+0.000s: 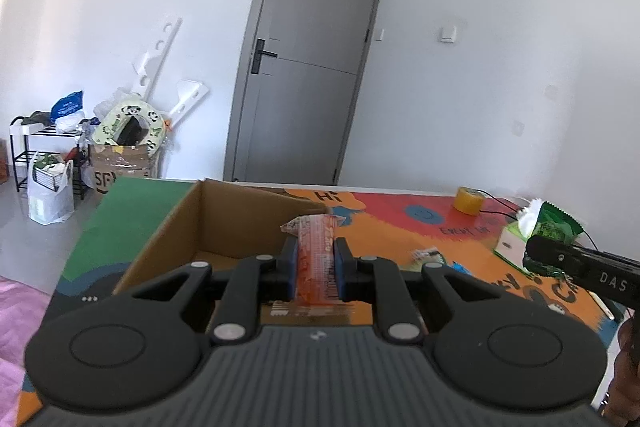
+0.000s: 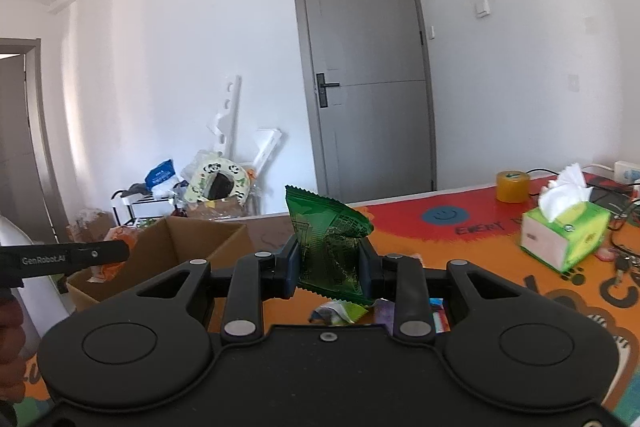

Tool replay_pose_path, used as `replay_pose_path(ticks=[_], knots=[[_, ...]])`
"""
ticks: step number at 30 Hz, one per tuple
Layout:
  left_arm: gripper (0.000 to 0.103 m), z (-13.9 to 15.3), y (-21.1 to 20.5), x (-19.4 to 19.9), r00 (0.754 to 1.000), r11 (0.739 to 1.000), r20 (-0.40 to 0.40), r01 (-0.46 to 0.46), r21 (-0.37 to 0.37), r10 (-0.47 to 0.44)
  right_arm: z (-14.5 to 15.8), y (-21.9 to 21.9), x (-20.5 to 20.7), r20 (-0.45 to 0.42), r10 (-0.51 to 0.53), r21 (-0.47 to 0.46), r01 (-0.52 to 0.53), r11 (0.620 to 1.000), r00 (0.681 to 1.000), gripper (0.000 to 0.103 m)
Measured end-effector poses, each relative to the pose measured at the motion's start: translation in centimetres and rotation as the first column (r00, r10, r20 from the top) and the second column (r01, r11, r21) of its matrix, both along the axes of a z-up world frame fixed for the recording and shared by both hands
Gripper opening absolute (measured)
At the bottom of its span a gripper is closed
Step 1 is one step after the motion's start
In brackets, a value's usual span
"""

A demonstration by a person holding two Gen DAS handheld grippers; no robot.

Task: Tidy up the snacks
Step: 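Carry both held snacks up and over to the cardboard box, then open left tool to drop orange bar while right tool releases green bag into box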

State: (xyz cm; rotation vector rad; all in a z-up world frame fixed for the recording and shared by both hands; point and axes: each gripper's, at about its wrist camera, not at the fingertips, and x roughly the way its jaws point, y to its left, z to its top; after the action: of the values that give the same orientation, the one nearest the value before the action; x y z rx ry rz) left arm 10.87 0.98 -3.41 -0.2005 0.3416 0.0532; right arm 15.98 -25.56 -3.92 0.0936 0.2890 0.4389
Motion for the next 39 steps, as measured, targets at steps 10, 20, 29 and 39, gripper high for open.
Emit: replay_pose_path(ticks=[10,20,29,39], knots=[[0.017,-0.7,3.2,1.7,0.998,0.998,-0.015,-0.063,-0.015,0.063,0.2,3.6,0.9,-0.003,0.055,0.003,-0.055,0.998,0.998,0.030],[0.025,-1.0,6.4,2.2,0.991,0.988,-0.053,-0.126,-0.087,0.121,0.9,7.6,1.2,0.001,0.117,-0.003,-0.117,0.993,0.993,0.030],[0.043,-0.2,8.6,-0.5,0.982,0.976,-0.031,-0.187,-0.110,0.185,2.0,11.2,1.1,0.014,0.211,0.013,-0.211,0.977,0.977,0.030],[0.057,0.5,10.2,-1.9,0.965,0.959,-0.036,-0.261,-0.109,0.259,3.1,14.3,1.5,0.019,0.318,0.057,-0.318,0.946,0.948,0.031]])
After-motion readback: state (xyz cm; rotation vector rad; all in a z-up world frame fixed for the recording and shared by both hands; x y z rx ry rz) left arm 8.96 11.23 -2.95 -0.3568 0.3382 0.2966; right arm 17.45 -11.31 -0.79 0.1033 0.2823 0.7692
